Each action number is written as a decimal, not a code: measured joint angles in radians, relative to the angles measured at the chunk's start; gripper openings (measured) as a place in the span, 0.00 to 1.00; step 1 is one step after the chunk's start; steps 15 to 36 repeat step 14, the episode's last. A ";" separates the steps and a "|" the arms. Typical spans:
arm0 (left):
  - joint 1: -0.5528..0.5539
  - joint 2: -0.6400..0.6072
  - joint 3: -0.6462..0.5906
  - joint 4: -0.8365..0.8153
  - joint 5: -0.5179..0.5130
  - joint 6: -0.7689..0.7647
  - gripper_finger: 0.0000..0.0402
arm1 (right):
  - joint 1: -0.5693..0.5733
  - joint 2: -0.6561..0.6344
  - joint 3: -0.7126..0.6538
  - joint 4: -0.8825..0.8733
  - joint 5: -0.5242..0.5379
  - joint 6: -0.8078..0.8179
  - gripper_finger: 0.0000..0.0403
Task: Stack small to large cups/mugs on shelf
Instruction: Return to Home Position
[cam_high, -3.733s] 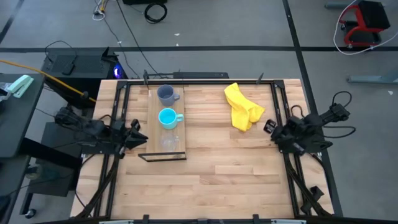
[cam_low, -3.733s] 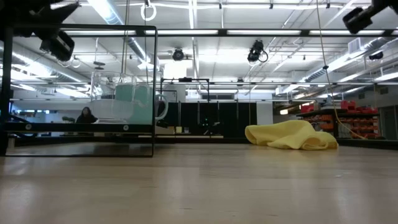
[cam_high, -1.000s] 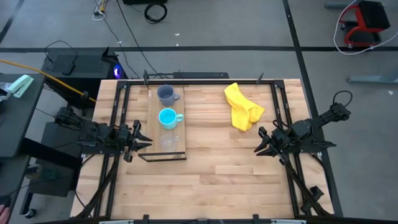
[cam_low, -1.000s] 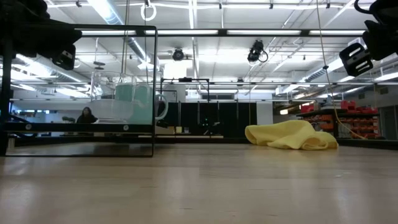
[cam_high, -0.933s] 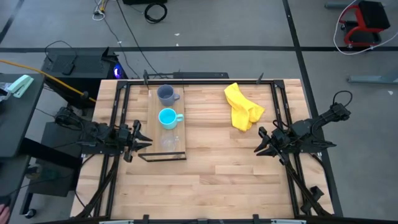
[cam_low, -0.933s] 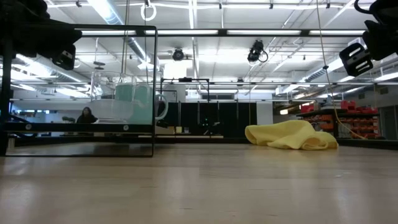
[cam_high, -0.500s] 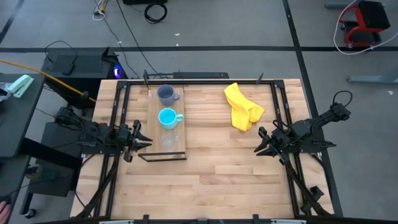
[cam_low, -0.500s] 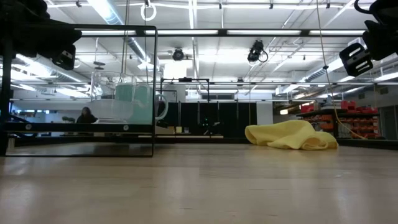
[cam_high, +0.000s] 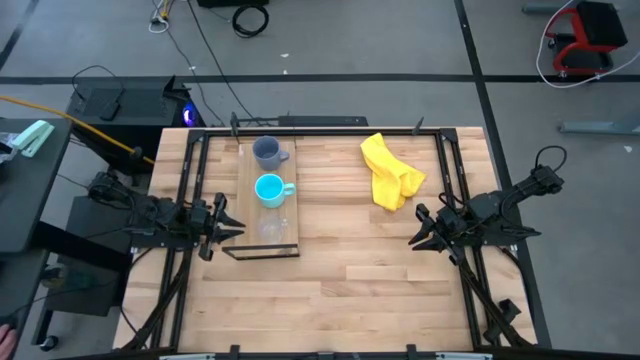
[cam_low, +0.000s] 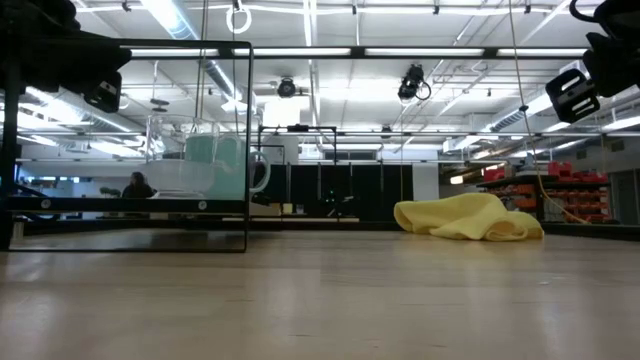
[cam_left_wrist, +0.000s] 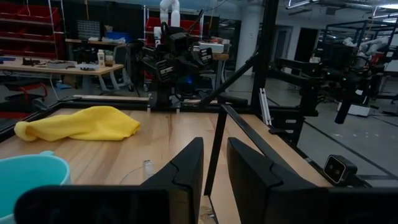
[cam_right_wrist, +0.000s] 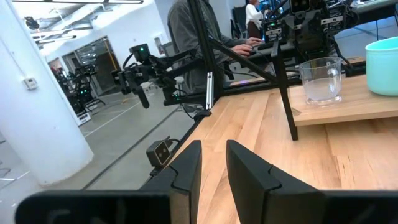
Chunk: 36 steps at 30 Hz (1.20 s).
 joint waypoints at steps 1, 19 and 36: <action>0.000 0.000 0.000 0.000 0.000 0.000 0.19 | 0.000 0.000 0.000 0.000 0.000 0.000 0.21; 0.000 0.000 0.000 0.000 0.000 0.000 0.21 | 0.000 0.000 0.000 0.000 0.000 0.000 0.21; 0.000 0.000 0.000 0.000 0.000 0.000 0.21 | 0.000 0.000 0.000 0.000 0.000 0.000 0.21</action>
